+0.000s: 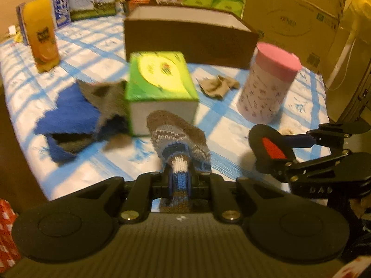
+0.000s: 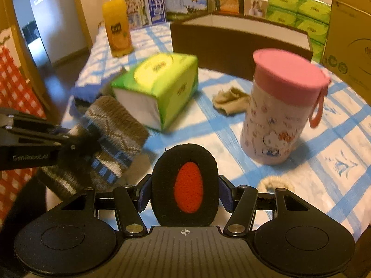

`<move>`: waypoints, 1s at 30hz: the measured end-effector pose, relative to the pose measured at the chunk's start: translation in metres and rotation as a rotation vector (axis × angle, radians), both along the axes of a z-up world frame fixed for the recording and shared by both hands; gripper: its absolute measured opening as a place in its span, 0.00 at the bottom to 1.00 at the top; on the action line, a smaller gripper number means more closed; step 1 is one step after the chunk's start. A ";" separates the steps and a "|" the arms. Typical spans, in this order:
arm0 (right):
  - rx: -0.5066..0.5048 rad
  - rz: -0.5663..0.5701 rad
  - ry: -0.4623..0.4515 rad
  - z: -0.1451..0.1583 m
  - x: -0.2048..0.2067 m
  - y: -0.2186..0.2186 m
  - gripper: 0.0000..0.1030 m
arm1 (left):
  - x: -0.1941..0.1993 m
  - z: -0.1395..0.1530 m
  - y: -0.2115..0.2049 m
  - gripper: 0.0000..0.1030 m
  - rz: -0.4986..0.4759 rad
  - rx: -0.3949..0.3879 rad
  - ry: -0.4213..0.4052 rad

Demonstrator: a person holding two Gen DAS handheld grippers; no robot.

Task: Organize soft objects
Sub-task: 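Lift the sock and earmuff pad off the bed with both tools, then carry the sock and earmuff pad over the brown box with both tools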

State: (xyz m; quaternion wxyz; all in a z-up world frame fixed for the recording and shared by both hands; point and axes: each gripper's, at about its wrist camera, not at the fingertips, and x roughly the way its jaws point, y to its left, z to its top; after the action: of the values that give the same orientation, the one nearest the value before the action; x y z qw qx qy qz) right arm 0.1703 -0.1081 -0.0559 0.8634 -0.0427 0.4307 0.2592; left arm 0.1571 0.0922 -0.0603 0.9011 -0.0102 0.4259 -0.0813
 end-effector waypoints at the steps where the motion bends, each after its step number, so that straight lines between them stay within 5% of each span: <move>1: 0.011 -0.003 -0.003 0.005 0.002 0.002 0.57 | -0.001 0.005 0.005 0.10 0.005 0.008 -0.011; 15: 0.115 -0.063 -0.085 0.067 0.056 0.039 0.57 | 0.040 0.077 0.073 0.10 0.051 0.116 -0.194; 30: 0.158 -0.223 -0.154 0.103 0.177 0.070 0.57 | 0.190 0.112 0.069 0.10 -0.024 0.112 -0.327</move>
State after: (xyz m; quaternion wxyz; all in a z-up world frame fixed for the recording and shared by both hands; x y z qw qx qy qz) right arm 0.3473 -0.0379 0.0475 0.9180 0.0538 0.3436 0.1906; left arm 0.3473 0.1610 0.0516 0.9565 0.0584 0.2773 -0.0691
